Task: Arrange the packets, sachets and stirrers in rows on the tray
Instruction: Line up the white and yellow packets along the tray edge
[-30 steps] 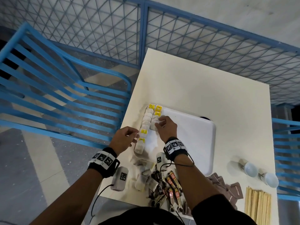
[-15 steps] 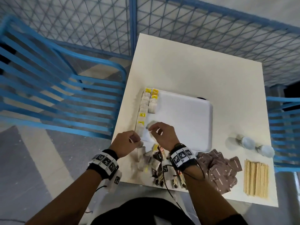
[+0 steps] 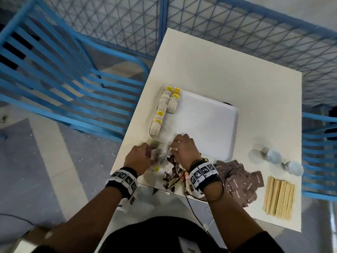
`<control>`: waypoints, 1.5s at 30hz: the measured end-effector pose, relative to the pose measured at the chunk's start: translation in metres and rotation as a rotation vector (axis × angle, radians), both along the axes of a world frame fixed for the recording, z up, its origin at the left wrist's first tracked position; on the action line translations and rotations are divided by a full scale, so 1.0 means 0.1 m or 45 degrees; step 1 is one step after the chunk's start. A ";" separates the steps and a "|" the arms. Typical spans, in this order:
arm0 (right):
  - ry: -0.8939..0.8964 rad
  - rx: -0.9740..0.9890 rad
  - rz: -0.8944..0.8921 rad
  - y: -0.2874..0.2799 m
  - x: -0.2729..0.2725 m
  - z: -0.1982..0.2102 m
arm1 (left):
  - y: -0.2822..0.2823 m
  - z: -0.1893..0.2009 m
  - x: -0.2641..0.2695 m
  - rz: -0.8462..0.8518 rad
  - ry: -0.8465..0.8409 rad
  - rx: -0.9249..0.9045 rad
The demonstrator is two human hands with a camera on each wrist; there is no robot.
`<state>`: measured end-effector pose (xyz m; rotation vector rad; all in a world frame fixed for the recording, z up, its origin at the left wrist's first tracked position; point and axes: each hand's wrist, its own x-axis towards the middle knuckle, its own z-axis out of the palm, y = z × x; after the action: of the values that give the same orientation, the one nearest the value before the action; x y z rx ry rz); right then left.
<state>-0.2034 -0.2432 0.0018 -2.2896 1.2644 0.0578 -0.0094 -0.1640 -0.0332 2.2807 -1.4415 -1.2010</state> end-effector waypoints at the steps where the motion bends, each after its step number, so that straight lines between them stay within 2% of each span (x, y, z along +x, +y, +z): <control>1: -0.046 -0.021 -0.021 -0.01 -0.02 0.01 | 0.02 -0.01 0.00 0.020 0.002 -0.017; 5: -0.150 0.102 -0.050 -0.01 -0.04 0.08 | 0.08 -0.01 -0.03 0.132 0.051 -0.153; 8: -0.226 0.213 -0.062 0.04 -0.03 0.09 | 0.12 -0.02 -0.05 0.207 0.082 -0.171; 13: -0.039 0.488 -0.136 0.12 0.10 0.05 | 0.16 -0.01 -0.06 0.189 -0.003 -0.187; 17: 0.164 0.309 -0.015 0.17 0.20 -0.04 | 0.17 0.02 -0.09 0.241 -0.021 -0.213; 19: 0.193 0.207 0.012 0.17 0.24 -0.05 | 0.16 0.03 -0.12 0.250 -0.017 -0.236; 26: 0.088 0.206 -0.042 0.19 0.15 -0.15 | 0.05 0.00 -0.23 0.386 0.087 -0.232; 30: -0.070 0.261 -0.165 0.13 0.03 -0.09 | 0.03 0.01 -0.26 0.442 0.121 -0.211; 36: -0.408 0.313 -0.442 -0.06 -0.12 0.21 | 0.04 0.14 -0.18 0.386 0.204 -0.379; 40: -0.695 0.475 -0.526 -0.19 -0.17 0.40 | -0.09 0.32 -0.15 0.531 0.400 -0.408; 42: -0.795 0.542 -0.518 -0.24 -0.14 0.49 | -0.20 0.46 -0.20 0.671 0.630 -0.367; 45: -0.841 0.567 -0.483 -0.30 -0.08 0.56 | -0.36 0.64 -0.28 0.857 1.115 -0.236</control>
<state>-0.2118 -0.2736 0.0578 -1.4774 1.1490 -0.4651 -0.0378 -0.2002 0.0309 1.5384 -0.3971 -1.4395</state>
